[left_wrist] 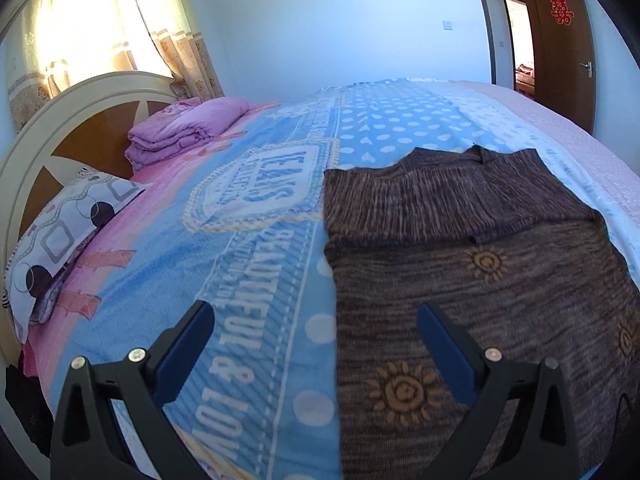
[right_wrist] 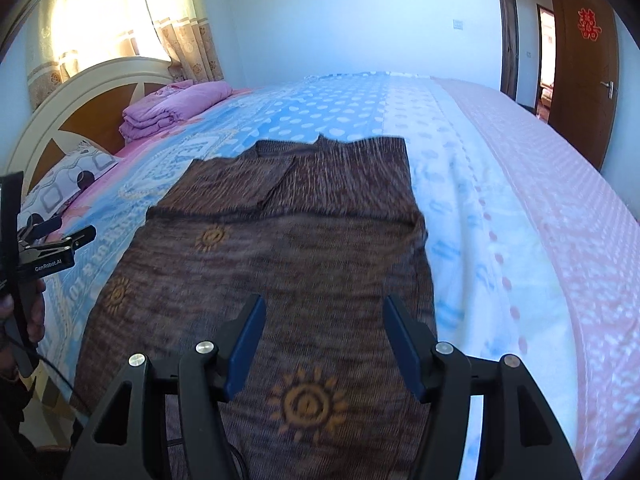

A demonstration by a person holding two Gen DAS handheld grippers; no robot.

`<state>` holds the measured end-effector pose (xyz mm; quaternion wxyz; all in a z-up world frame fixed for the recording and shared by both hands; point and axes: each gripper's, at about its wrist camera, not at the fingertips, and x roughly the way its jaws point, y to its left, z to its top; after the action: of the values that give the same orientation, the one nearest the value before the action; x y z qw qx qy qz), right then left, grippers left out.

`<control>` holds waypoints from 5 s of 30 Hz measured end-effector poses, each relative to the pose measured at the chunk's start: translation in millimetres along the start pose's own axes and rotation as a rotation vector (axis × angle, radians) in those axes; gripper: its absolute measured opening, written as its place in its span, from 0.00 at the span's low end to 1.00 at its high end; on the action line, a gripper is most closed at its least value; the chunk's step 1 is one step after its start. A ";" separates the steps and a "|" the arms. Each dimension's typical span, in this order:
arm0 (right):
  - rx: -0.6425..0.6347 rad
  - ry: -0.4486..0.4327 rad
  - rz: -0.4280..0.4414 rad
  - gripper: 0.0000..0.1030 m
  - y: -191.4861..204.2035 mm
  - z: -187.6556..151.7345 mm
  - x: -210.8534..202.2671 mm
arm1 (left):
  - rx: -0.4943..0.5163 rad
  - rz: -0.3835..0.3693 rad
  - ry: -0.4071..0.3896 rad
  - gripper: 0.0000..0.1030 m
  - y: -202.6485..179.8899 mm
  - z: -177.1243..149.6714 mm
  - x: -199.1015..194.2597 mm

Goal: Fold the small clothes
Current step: 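Move both grippers to the sweater's hem edge, then grasp the sweater hem with the left gripper while the right gripper grasps it too, then lift the hem with both grippers and fold it toward the collar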

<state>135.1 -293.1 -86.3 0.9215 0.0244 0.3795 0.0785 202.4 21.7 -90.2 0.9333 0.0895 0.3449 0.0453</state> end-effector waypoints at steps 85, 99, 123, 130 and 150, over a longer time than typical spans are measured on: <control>0.244 -0.056 0.208 0.09 -46.4 -109.5 -100.5 | -0.191 -0.458 0.091 0.08 51.7 -93.2 -98.6; 0.288 -0.118 0.244 0.08 -53.5 -73.6 -110.5 | -0.202 -0.464 0.054 0.08 56.1 -65.5 -85.0; 0.190 -0.235 0.196 0.07 -52.4 82.3 -69.2 | -0.291 -0.389 -0.063 0.08 67.0 46.6 -21.8; 0.187 -0.224 0.174 0.07 -57.1 117.4 -40.3 | -0.255 -0.358 -0.078 0.08 61.6 77.5 3.4; 0.231 0.075 0.003 0.08 -100.3 155.7 173.0 | -0.118 -0.109 0.173 0.14 -7.0 99.6 193.0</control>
<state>378.3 -361.6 -106.4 0.8977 0.1279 0.4200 0.0367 413.8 29.6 -140.0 0.9047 0.0115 0.4252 0.0224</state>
